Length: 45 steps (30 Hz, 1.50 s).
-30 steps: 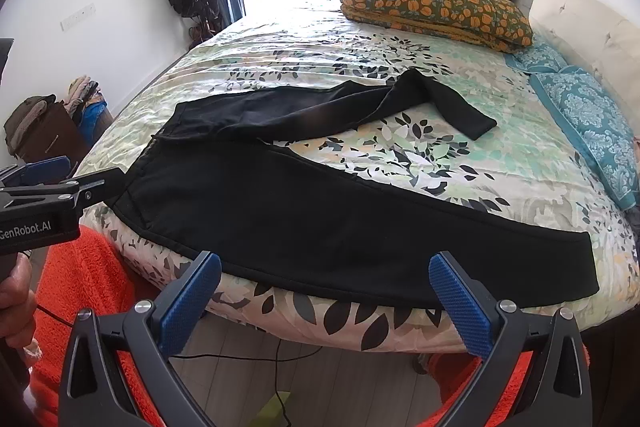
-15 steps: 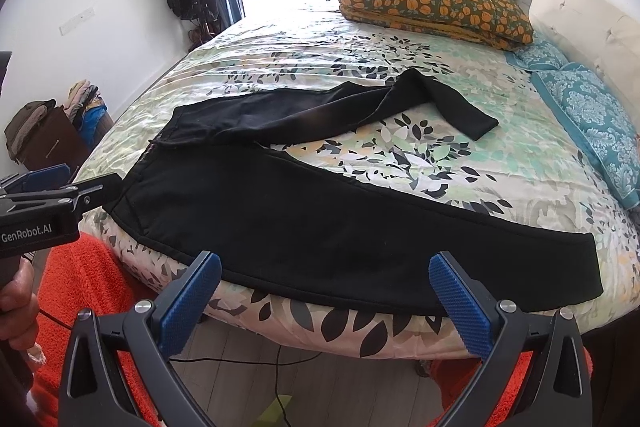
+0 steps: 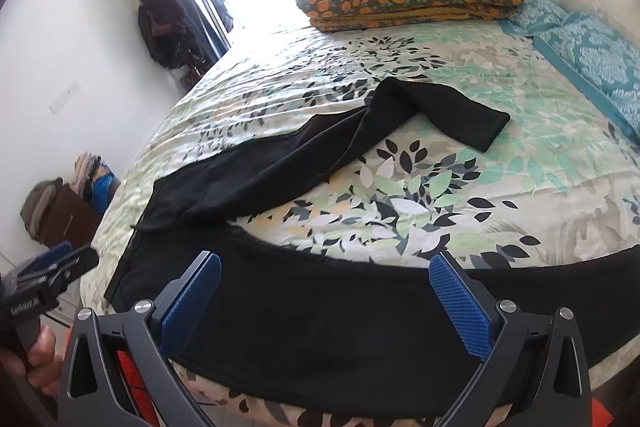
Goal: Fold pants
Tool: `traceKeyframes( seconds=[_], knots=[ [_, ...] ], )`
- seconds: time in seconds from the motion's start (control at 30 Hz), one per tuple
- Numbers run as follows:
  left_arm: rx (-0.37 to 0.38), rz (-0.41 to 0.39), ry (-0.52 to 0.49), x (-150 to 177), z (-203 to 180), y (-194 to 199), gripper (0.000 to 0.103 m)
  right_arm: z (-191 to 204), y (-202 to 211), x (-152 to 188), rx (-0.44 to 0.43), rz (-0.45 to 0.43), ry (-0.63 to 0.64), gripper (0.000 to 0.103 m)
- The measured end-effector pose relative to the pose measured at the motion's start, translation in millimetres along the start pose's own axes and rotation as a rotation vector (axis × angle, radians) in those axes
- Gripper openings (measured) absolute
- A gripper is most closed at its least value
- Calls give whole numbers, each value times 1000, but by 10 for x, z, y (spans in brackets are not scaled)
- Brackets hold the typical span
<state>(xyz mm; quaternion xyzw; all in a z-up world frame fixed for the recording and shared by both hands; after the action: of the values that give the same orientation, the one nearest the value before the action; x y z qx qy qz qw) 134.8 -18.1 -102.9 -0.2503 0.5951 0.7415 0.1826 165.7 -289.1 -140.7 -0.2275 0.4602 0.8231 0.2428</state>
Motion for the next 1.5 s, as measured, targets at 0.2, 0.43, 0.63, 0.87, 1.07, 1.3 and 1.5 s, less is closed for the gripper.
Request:
traceKeyframes(
  seconds=[0.2,0.43,0.63,0.87,1.07,1.3,1.5],
  knots=[
    [-34,89,5,222,41,-328,101,-1727,-571,-609,19,-44,-374,103],
    [-68,128,-12,246,-8,-547,101,-2812,-1302,-1206,28,-54,-574,79],
    [-84,153,-30,255,-69,-671,101,-2908,-1725,-1338,38,20,-518,18],
    [-65,124,-62,236,-220,-551,101,-2775,-1312,-1694,313,149,-65,7],
    [-21,122,-112,262,-468,-430,101,-3536,-729,-1956,593,170,16,7],
    [-1,135,-164,354,-594,-387,101,-4182,-673,-1540,687,262,-47,9],
    [20,185,-104,320,-415,-596,101,-4079,-532,-1454,645,176,-86,87]
  ],
)
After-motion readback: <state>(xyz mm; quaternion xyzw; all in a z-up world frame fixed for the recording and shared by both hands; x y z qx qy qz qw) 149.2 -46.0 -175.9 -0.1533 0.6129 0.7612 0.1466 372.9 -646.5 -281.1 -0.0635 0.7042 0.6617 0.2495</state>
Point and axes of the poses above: each gripper's, at about its wrist camera, not at the fingertips, and y roughly against the way its jaws point, z to its left, x to its underside, the point moved 7 cm from there along -y, roughly the way its jaws point, and after that the axes turned 12 degrees about -x, right-handed, at the moved point
